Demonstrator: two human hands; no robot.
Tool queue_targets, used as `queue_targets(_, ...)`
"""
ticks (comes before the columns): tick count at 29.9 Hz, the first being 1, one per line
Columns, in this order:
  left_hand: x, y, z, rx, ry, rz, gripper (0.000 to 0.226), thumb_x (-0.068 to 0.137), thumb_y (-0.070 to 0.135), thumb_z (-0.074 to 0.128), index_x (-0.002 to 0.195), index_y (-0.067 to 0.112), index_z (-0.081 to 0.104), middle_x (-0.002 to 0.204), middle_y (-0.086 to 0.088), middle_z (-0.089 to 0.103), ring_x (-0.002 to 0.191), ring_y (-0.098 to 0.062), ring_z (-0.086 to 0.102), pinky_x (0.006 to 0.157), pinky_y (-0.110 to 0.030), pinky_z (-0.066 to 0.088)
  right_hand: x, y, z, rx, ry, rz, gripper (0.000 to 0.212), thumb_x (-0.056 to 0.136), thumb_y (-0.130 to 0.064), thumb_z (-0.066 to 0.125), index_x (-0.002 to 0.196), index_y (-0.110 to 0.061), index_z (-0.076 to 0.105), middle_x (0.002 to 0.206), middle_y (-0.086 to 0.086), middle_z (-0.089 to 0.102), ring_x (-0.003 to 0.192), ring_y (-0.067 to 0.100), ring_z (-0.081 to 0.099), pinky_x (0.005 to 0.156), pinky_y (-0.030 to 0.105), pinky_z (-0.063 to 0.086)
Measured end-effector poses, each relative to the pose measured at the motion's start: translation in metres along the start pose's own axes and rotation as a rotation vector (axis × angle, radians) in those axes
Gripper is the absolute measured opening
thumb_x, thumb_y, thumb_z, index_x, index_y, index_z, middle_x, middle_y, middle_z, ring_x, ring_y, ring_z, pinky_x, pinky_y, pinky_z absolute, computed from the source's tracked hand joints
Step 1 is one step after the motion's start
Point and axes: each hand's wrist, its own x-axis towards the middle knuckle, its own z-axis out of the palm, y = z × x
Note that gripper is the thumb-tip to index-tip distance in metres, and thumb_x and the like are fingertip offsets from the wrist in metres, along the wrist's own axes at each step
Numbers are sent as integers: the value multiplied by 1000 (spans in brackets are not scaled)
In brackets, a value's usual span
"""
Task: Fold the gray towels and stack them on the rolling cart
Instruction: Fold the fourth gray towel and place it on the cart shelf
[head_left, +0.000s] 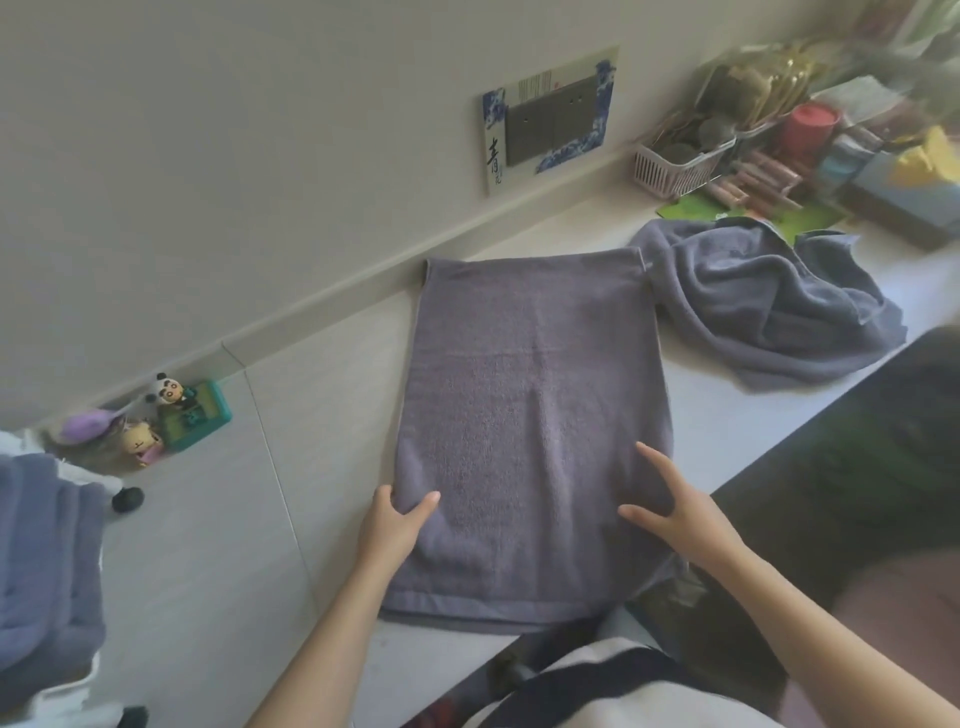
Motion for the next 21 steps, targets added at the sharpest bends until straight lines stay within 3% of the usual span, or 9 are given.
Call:
queue_targets(3,-1,-15,-7,44,-66,20,47,80,43,70,104,5,56,105,-4,63,102,-25,60,79,-32,45,-14,6,-1,0,-5,-19,73,83,-32,69,142,-32,27,147,-3,38,132,22,40,91,25,36)
queue_targets(6,-7,-23,-10,2,-117,56,67,79,47,70,125,2,51,128,-8,59,117,-24,55,95,-36,45,-26,10,1,-7,-2,-51,69,84,-27,68,141,-31,30,146,-3,40,130,22,42,91,21,33)
queue_targets(8,-9,-23,-13,-55,-71,60,80,75,56,70,130,4,48,133,-7,56,122,-24,52,102,-39,42,-29,11,-1,12,24,-51,64,84,-25,68,138,-31,35,141,-3,44,127,21,45,90,19,33)
queue_targets(10,-14,-20,-17,-126,-18,83,66,76,55,69,119,7,53,120,-3,61,113,-24,57,95,-37,45,-31,11,-5,44,87,-52,50,84,-24,68,128,-30,44,131,-2,54,105,12,58,80,9,35)
queue_targets(12,-16,-17,-22,-197,45,86,44,83,39,69,112,10,52,112,-4,61,108,-25,58,89,-34,45,-30,8,-8,88,158,-51,35,84,-23,69,112,-29,48,117,-3,59,75,-2,54,62,3,37)
queue_targets(13,-15,-16,-22,-222,87,100,44,84,35,69,116,9,51,115,-6,60,109,-25,57,90,-35,44,-28,7,-9,117,194,-44,31,84,-22,68,106,-28,47,111,-4,59,71,-4,51,59,5,38)
queue_targets(17,-11,1,-28,-315,193,180,39,87,31,66,119,13,51,117,-1,55,105,-21,52,90,-32,40,-19,-7,-18,227,309,-58,28,85,-23,67,106,-27,49,103,-5,57,79,6,53,65,18,38)
queue_targets(21,2,33,-33,-451,200,228,9,91,24,61,91,16,60,90,3,62,91,-18,55,73,-21,43,2,-17,-32,311,354,-56,21,86,-25,65,102,-23,52,110,-5,55,99,14,50,80,29,37)
